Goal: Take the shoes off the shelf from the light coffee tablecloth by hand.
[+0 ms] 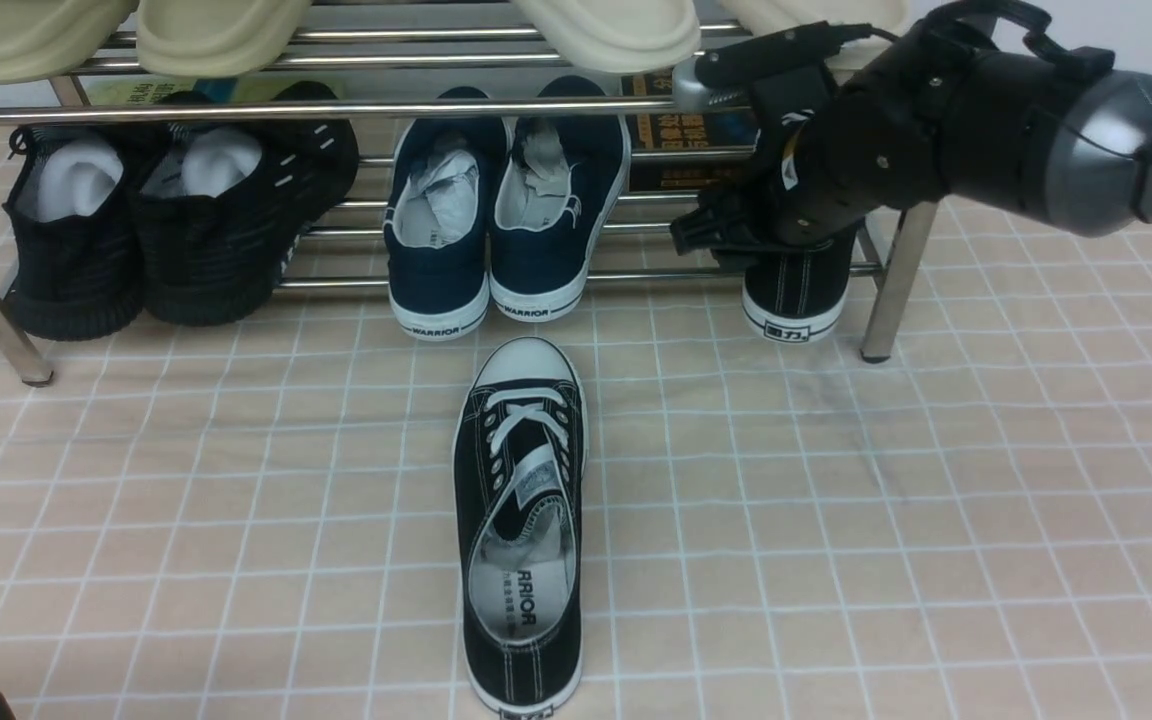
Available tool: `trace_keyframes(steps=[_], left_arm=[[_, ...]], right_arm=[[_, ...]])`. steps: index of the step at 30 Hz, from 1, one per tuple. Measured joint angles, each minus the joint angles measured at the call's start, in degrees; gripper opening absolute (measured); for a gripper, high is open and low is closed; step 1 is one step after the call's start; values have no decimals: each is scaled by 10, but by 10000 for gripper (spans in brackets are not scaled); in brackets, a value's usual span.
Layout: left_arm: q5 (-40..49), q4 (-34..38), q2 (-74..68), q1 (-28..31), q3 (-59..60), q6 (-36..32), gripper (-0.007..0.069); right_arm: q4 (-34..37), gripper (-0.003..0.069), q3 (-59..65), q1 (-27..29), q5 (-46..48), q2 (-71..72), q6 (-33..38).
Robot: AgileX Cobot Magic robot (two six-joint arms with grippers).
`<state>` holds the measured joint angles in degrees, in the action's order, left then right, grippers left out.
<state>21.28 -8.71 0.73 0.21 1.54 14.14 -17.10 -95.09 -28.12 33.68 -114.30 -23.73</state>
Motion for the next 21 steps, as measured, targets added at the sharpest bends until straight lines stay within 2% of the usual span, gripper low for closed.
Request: trace_keyframes(steps=[2,3,4,6,8,10,16,21], left_arm=[[0,0,0,0,0,0,240],[0,0,0,0,0,0,240],[0,0,0,0,0,0,240],[0,0,0,0,0,0,240],[0,0,0,0,0,0,240],[0,0,0,0,0,0,240],[0,0,0,0,0,0,240],[0,0,0,0,0,0,240]], right_arm=[[-2,365,0,0,7,0,-7],[-2,304,-1,0,14,0,-8],[-2,293,-1,0,17,0,-8],[-2,128,-1,0,35,0,-9],[4,30,-1,0,48,0,-11],[10,2,-1,-2,69,8,-11],[36,1,-1,-30,182,58,29],[89,1,-1,-86,337,143,76]])
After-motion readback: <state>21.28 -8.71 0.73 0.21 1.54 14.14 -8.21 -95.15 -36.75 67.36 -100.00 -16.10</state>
